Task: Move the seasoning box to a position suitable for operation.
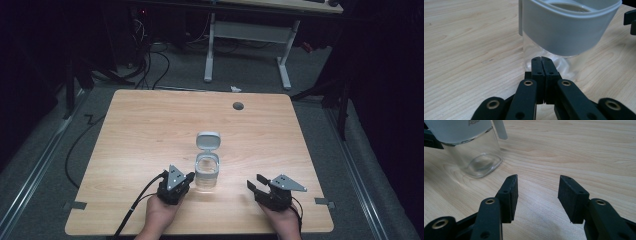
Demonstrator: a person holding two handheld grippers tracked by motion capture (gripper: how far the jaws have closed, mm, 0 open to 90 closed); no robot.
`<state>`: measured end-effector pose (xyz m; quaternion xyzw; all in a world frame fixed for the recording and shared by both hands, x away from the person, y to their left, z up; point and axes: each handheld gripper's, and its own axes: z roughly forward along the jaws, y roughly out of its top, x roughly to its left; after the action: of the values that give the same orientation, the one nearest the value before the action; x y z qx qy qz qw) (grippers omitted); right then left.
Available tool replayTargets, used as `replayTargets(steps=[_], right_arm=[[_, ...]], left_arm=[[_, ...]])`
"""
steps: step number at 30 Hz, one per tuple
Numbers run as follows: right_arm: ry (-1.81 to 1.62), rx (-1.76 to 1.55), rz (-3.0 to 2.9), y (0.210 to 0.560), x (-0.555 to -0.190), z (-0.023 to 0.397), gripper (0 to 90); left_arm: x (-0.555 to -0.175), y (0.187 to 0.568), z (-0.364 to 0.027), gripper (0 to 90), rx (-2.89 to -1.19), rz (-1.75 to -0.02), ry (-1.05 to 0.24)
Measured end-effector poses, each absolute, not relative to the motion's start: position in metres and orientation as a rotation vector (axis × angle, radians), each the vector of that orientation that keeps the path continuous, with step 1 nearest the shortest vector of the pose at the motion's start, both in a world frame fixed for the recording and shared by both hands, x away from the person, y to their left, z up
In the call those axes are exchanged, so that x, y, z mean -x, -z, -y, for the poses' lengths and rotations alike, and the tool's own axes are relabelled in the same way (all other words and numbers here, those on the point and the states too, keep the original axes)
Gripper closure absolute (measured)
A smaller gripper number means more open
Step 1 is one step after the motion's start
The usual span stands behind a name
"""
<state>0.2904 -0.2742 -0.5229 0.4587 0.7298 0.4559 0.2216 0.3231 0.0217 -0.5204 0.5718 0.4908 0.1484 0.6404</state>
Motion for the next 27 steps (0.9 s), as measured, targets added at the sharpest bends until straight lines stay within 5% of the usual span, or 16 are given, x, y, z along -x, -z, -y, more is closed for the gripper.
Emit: replayTargets(steps=[17,27], right_arm=[[-1.228,-1.240,-2.039,0.523,-0.294,0.255,53.3],[-1.203,-1.290,-2.020,0.518,-0.314,0.238,66.0]], left_arm=[[-0.318,0.524,-0.041,81.6,-1.302,-1.116,-0.331],[-0.305,0.531,-0.039,79.3,-1.324,-1.093,-0.282]])
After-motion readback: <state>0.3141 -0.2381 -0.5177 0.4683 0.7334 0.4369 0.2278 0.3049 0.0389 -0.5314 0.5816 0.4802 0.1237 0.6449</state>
